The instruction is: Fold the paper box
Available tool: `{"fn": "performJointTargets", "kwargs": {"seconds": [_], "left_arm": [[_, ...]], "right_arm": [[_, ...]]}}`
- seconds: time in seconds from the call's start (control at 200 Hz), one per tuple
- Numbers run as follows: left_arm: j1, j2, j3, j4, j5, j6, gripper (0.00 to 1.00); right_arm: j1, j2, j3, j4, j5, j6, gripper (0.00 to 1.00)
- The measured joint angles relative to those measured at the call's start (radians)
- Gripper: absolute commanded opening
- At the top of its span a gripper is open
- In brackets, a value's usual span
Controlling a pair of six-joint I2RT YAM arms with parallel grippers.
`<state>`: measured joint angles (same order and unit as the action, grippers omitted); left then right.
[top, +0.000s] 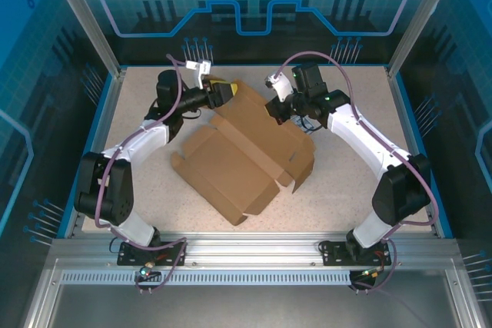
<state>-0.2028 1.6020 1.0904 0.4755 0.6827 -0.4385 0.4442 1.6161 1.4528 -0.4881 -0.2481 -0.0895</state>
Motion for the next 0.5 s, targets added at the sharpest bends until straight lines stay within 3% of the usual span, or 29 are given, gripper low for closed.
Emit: {"fn": "performJointTargets", "kwargs": {"seconds": [0.5], "left_arm": [[-0.048,0.034,-0.003,0.016,0.004,-0.001,0.59]], "right_arm": [[0.001,0.001,0.000,0.016,-0.030,0.037,0.00]]}}
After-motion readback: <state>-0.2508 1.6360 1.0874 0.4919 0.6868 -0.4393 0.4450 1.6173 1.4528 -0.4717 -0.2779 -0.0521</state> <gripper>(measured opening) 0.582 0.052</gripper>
